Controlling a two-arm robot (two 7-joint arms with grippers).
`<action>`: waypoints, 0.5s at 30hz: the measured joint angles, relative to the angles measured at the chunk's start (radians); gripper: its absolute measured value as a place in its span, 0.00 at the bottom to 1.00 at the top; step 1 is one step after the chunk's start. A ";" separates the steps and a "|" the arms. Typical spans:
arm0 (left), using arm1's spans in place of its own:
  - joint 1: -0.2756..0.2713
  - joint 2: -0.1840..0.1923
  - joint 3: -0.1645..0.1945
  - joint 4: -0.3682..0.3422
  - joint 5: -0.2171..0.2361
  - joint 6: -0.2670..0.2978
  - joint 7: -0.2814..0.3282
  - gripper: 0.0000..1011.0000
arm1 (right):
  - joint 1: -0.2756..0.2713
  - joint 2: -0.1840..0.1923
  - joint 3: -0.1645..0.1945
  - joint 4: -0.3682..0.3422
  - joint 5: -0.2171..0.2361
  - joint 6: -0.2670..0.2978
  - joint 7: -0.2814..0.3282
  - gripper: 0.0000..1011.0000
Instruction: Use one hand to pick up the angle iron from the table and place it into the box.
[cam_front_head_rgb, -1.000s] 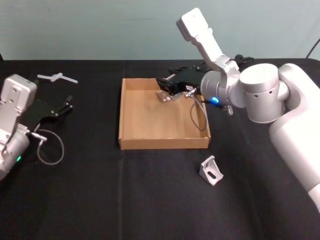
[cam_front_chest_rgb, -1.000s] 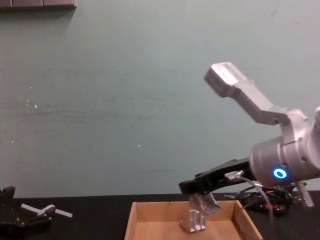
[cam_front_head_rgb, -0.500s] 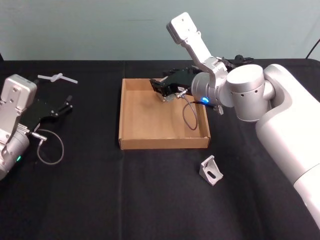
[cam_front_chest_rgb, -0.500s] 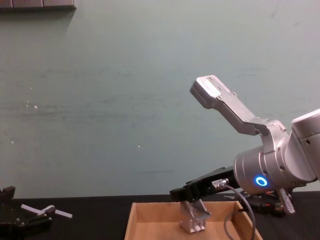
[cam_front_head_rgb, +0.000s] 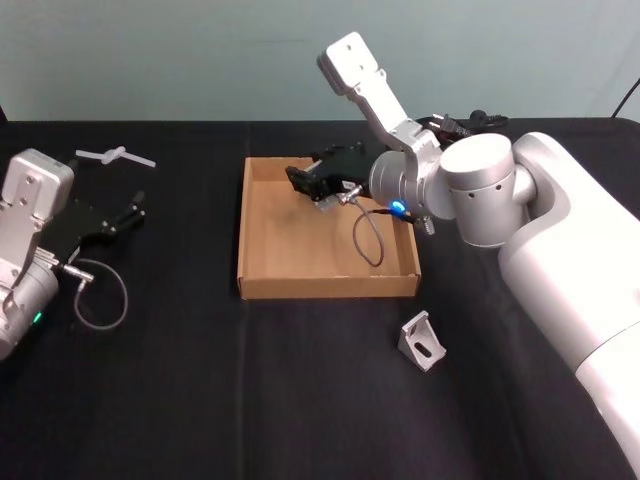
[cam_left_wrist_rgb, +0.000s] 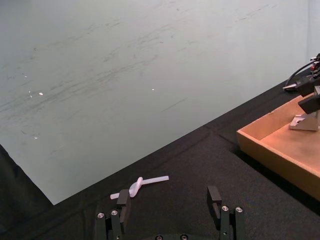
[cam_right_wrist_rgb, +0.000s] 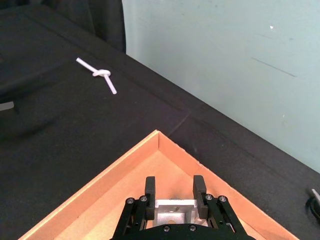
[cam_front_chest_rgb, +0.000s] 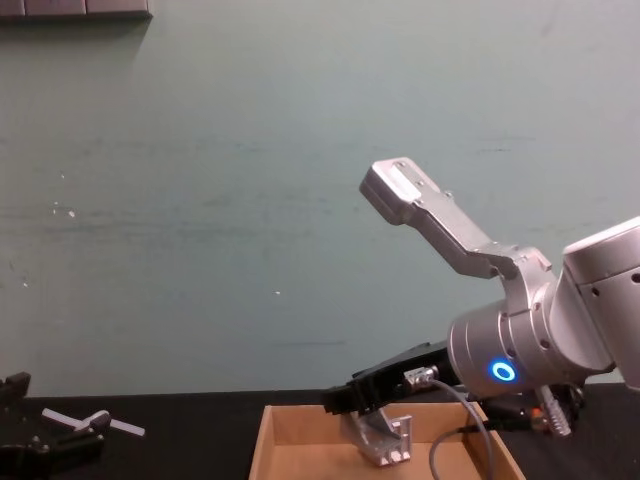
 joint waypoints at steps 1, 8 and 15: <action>0.000 0.000 0.000 0.000 0.000 0.000 0.000 0.99 | 0.000 -0.001 -0.001 0.002 -0.001 0.000 0.001 0.45; 0.000 0.000 0.000 0.000 0.000 0.000 0.000 0.99 | 0.001 -0.003 -0.003 0.008 -0.001 -0.005 0.007 0.45; 0.000 0.000 0.000 0.000 0.000 0.000 0.000 0.99 | 0.001 -0.003 -0.002 0.006 -0.001 -0.004 0.006 0.54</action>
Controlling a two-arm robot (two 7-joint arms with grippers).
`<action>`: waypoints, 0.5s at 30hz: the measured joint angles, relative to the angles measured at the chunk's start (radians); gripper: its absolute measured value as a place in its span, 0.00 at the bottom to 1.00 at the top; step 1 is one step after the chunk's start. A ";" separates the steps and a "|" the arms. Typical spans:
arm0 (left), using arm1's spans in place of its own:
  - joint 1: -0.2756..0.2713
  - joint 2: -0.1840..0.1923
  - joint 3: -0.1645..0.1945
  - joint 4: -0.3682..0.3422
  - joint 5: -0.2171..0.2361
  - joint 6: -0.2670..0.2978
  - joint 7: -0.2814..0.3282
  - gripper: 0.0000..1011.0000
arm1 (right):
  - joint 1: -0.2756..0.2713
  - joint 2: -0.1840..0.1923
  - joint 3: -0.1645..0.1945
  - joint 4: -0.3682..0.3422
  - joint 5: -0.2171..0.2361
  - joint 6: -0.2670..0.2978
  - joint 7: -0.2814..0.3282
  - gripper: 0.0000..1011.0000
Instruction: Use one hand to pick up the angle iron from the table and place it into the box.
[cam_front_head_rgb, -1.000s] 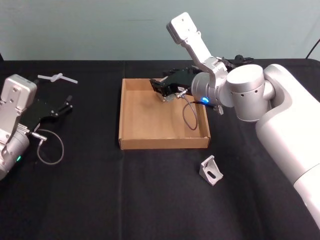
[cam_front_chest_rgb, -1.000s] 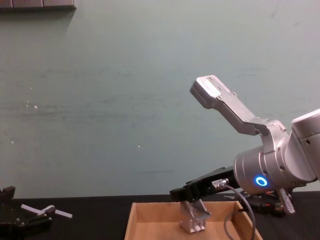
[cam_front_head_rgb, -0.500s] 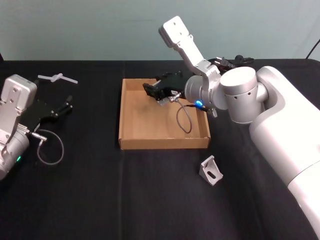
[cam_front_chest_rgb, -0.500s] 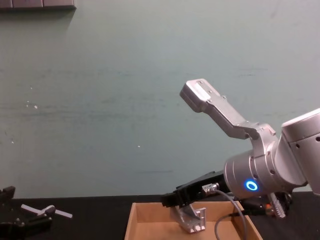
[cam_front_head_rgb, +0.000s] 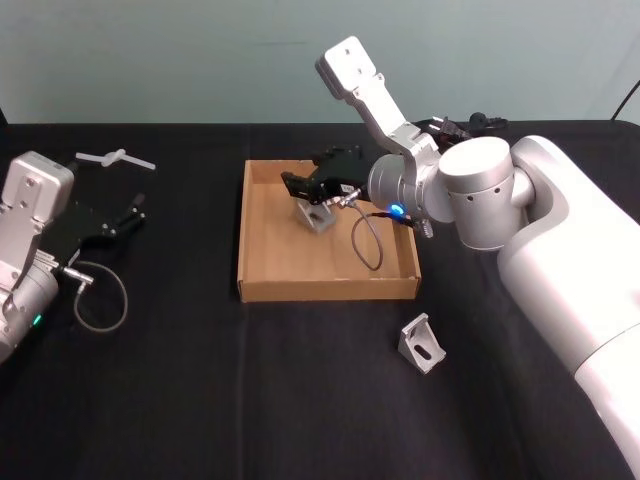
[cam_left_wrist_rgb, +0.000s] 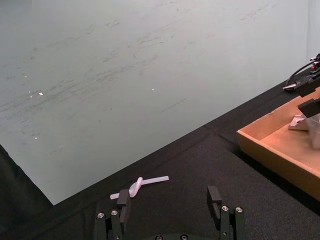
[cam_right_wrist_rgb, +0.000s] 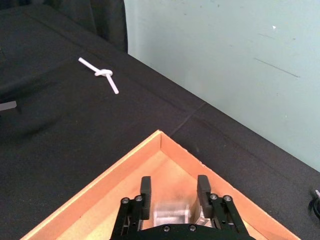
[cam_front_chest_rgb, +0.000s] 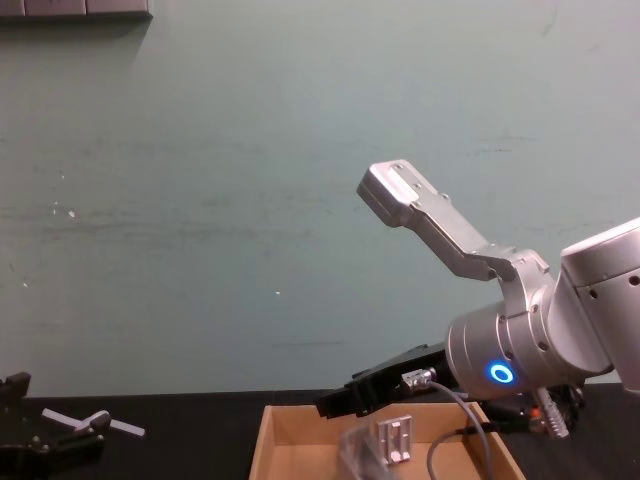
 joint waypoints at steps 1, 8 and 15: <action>0.000 0.000 0.000 0.000 0.000 0.000 0.000 0.99 | 0.000 0.000 0.000 0.000 0.000 0.000 0.000 0.57; 0.000 0.000 0.000 0.000 0.000 0.000 0.000 0.99 | 0.000 0.000 0.001 -0.001 0.000 0.001 -0.001 0.78; 0.000 0.000 0.000 0.000 0.000 0.000 0.000 0.99 | -0.001 0.000 0.001 -0.002 0.001 0.002 -0.002 0.96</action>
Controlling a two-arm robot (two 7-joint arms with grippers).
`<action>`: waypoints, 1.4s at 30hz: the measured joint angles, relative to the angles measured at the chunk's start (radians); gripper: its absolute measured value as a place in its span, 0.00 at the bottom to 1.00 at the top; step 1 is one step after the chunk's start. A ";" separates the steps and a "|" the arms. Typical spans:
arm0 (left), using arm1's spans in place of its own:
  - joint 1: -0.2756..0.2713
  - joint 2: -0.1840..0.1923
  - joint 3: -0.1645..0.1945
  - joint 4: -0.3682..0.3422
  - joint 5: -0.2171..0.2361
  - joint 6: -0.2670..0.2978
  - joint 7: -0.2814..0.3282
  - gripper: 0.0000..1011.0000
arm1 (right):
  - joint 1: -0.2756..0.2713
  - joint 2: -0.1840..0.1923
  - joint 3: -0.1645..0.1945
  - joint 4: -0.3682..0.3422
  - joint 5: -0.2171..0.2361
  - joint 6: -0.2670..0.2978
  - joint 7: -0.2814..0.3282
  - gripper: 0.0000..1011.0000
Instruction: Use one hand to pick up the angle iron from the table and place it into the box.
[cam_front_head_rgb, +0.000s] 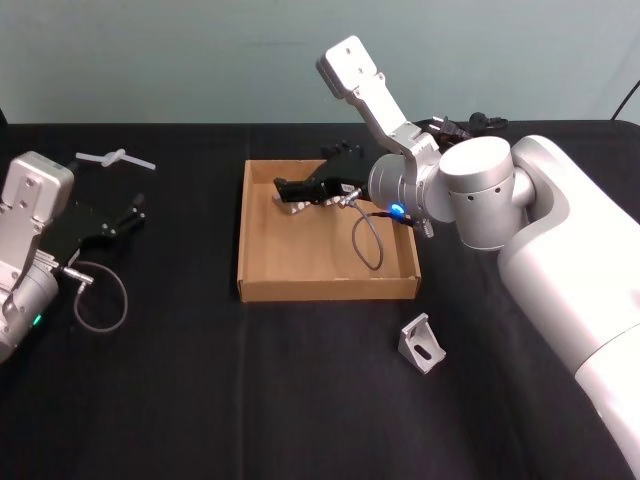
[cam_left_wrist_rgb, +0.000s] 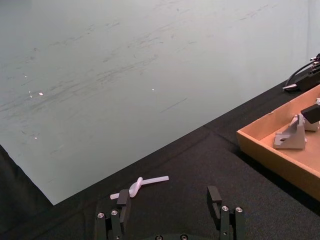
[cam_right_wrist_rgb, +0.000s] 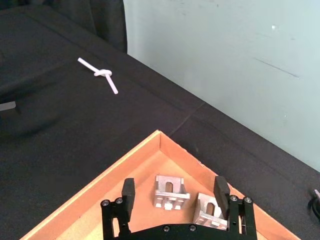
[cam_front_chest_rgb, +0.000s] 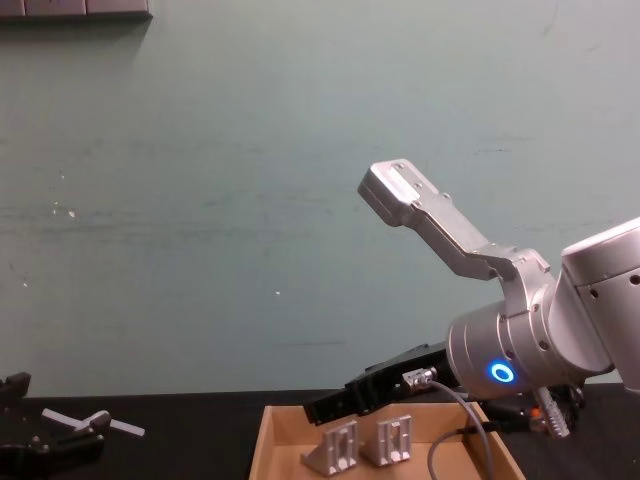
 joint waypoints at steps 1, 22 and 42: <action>0.000 0.000 0.000 0.000 0.000 0.000 0.000 0.99 | 0.000 0.000 0.000 0.000 0.000 0.000 0.000 0.99; 0.000 0.000 0.000 0.000 0.000 0.000 0.000 0.99 | -0.082 0.039 0.023 -0.140 -0.003 0.037 -0.029 0.99; 0.000 0.000 0.000 0.000 0.000 0.000 0.000 0.99 | -0.398 0.258 0.127 -0.640 0.065 0.197 -0.010 0.99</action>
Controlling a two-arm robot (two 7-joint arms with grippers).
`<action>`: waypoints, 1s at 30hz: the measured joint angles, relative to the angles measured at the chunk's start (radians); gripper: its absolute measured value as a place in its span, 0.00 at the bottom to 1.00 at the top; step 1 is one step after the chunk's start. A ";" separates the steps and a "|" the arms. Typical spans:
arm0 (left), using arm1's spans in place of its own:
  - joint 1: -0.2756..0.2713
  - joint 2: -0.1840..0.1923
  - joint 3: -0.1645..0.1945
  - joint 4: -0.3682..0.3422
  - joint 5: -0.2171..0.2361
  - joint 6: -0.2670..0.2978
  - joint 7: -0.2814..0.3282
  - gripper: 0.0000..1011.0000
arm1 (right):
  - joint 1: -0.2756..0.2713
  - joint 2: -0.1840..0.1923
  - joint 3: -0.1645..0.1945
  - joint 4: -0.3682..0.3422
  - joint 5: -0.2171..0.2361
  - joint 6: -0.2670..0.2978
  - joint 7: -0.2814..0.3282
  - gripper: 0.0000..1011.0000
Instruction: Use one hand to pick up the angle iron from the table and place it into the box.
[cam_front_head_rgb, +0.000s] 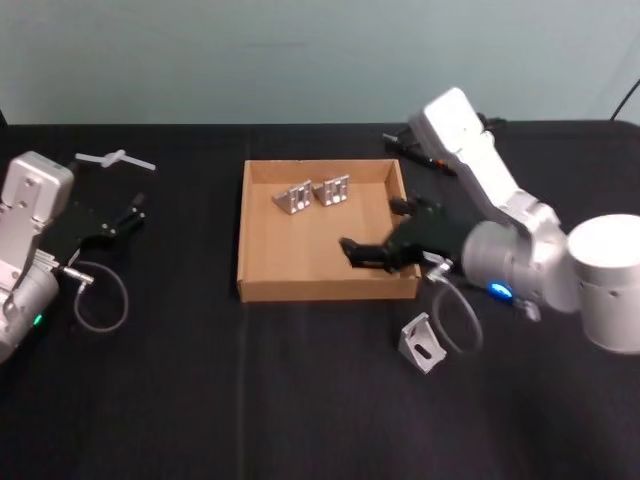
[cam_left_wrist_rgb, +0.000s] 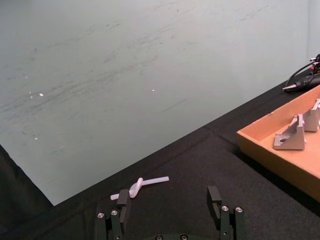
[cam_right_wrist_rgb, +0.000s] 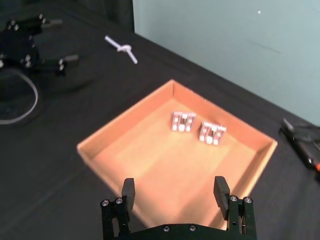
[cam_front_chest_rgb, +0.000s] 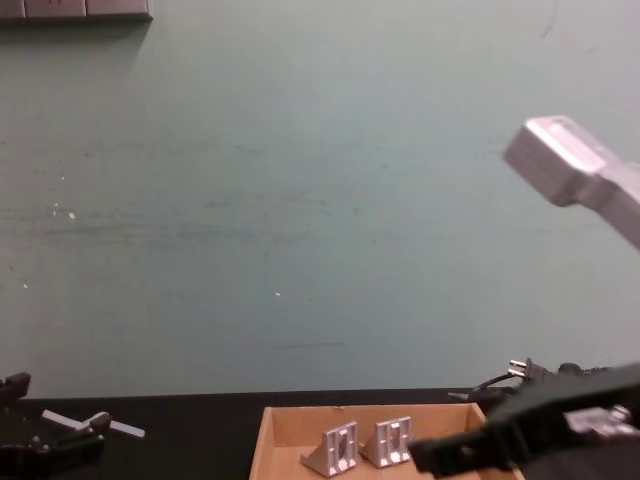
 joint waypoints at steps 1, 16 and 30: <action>0.000 0.000 0.000 0.000 0.000 0.000 0.000 0.99 | -0.021 0.015 0.007 -0.027 0.002 0.010 0.000 0.99; 0.000 0.000 0.000 0.000 0.000 0.000 0.000 0.99 | -0.146 0.103 0.063 -0.207 0.031 0.148 0.011 0.99; 0.000 0.000 0.000 0.000 0.000 0.000 0.000 0.99 | -0.188 0.149 0.053 -0.243 0.047 0.212 0.042 0.99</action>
